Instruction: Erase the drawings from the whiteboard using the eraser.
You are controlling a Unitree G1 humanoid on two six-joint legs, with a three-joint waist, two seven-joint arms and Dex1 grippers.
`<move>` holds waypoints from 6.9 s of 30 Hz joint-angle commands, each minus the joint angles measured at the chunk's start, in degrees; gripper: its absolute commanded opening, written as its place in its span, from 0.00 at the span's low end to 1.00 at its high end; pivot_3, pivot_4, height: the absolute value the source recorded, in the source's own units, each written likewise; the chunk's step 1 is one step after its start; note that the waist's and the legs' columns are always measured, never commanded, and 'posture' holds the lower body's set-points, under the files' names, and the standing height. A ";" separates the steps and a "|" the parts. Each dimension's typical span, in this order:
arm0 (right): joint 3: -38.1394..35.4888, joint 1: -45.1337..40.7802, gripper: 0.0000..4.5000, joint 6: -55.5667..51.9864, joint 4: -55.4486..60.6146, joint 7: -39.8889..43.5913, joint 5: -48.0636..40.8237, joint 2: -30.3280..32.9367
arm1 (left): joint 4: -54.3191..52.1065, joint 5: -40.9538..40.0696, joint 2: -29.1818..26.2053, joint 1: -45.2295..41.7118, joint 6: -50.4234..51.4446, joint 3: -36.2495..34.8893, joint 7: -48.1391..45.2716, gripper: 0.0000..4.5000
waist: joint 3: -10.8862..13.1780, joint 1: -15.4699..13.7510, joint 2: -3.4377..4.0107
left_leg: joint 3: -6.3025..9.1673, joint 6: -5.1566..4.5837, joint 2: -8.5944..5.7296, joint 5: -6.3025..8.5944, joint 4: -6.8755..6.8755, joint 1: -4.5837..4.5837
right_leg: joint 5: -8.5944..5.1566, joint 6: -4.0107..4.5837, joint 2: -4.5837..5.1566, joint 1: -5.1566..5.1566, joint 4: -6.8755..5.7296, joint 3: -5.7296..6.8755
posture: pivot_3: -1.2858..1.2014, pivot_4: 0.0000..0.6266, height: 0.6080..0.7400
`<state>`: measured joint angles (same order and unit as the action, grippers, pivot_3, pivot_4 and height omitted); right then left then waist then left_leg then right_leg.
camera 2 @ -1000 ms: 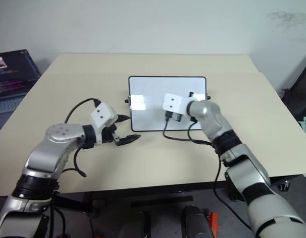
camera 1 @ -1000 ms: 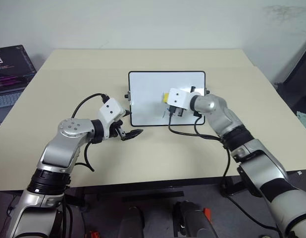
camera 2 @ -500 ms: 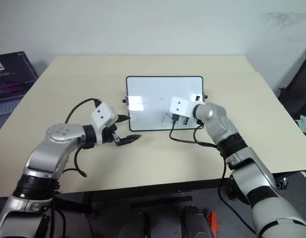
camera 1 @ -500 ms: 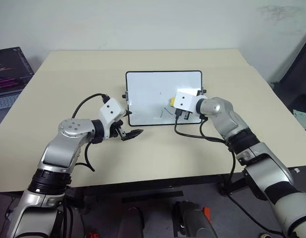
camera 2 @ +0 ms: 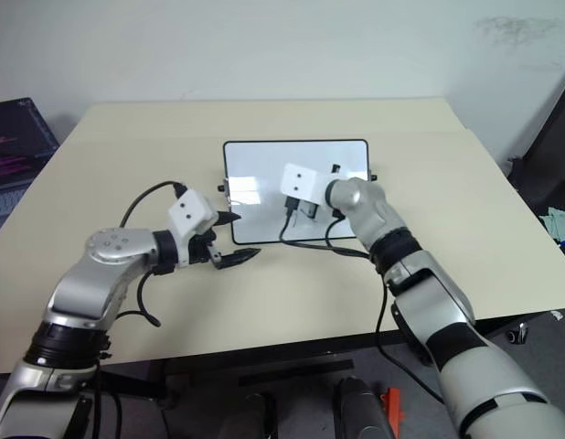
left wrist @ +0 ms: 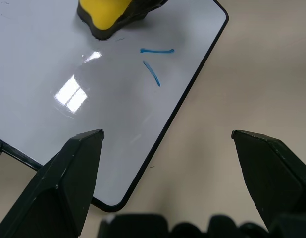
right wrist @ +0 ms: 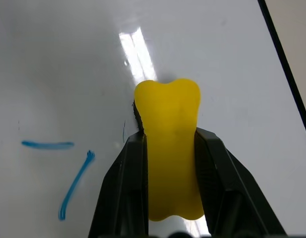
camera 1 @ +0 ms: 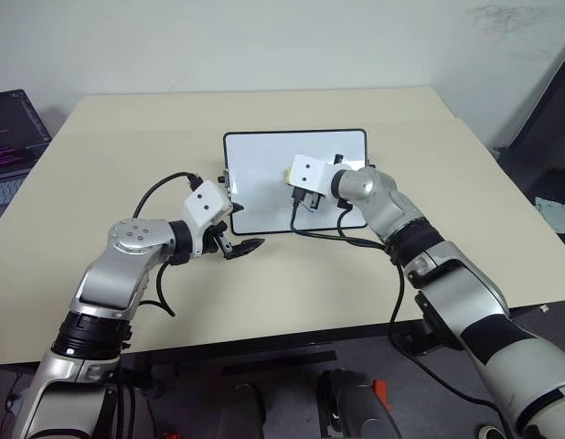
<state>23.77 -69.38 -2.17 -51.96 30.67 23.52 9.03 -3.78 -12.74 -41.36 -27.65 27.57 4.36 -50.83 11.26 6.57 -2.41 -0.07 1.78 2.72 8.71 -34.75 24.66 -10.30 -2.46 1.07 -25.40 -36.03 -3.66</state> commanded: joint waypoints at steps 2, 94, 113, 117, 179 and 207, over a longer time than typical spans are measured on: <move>-1.25 -3.24 0.21 1.63 -1.88 -1.58 -0.50 -0.82 | -1.41 -0.08 -0.22 -0.71 -0.63 -0.97 -0.15 1.00 | 0.00 -0.06 0.00 | 0.00 0.00 0.00 0.00 0.01 0.03 | 0.00 0.00 0.00 -0.02 0.01 0.00 | 0.52 0.24 1.00; 0.94 5.99 0.21 -2.00 6.76 2.30 4.05 10.85 | 1.06 0.85 -0.09 -2.84 -1.46 -0.37 -1.40 1.00 | -0.01 -1.59 -0.02 | 0.05 0.30 -0.09 0.18 -0.12 0.04 | 0.00 0.07 0.16 0.00 0.09 0.07 | 0.52 0.24 1.00; 0.93 -5.13 0.21 0.21 -2.58 -4.29 3.54 -2.54 | 0.01 0.63 0.07 -1.41 -1.19 -0.72 -0.84 1.00 | 0.00 1.42 -0.01 | 0.10 0.01 -0.02 0.01 0.09 -0.04 | 0.11 0.16 0.04 -0.17 0.01 0.08 | 0.52 0.24 1.00; 0.34 -5.83 0.21 0.63 -3.11 -5.97 3.22 -3.99 | -0.21 0.62 0.20 -1.39 -1.08 -0.61 -0.77 1.00 | -0.01 1.19 -0.01 | 0.09 0.01 -0.02 0.00 0.53 0.02 | 0.09 0.15 -0.01 -0.41 0.00 0.08 | 0.52 0.24 1.00; -3.13 8.48 0.18 -12.48 26.21 12.14 1.15 12.51 | -0.36 -0.16 -0.97 -1.85 -0.45 -2.37 -1.09 1.00 | 0.00 -1.95 -0.02 | 0.06 0.00 -0.02 -0.01 0.05 0.12 | 0.04 0.08 0.02 -0.19 -0.03 0.07 | 0.52 0.24 1.00; -7.11 20.41 0.18 -13.55 38.74 14.01 -3.77 23.11 | 0.52 -0.06 -2.83 -2.84 -0.88 -2.51 -2.25 1.00 | 0.01 -1.86 -0.04 | -0.08 0.07 -0.02 0.04 0.07 0.21 | -0.02 0.01 0.03 -0.34 -0.01 0.00 | 0.52 0.24 1.00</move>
<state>17.48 -48.06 -16.72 -13.95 45.60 19.21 31.08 -1.50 -12.54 -43.48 -30.09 27.05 3.39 -53.08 11.27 4.72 -2.45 -0.15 1.85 2.69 8.75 -34.68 24.86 -10.32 -2.45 1.10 -25.74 -36.03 -3.66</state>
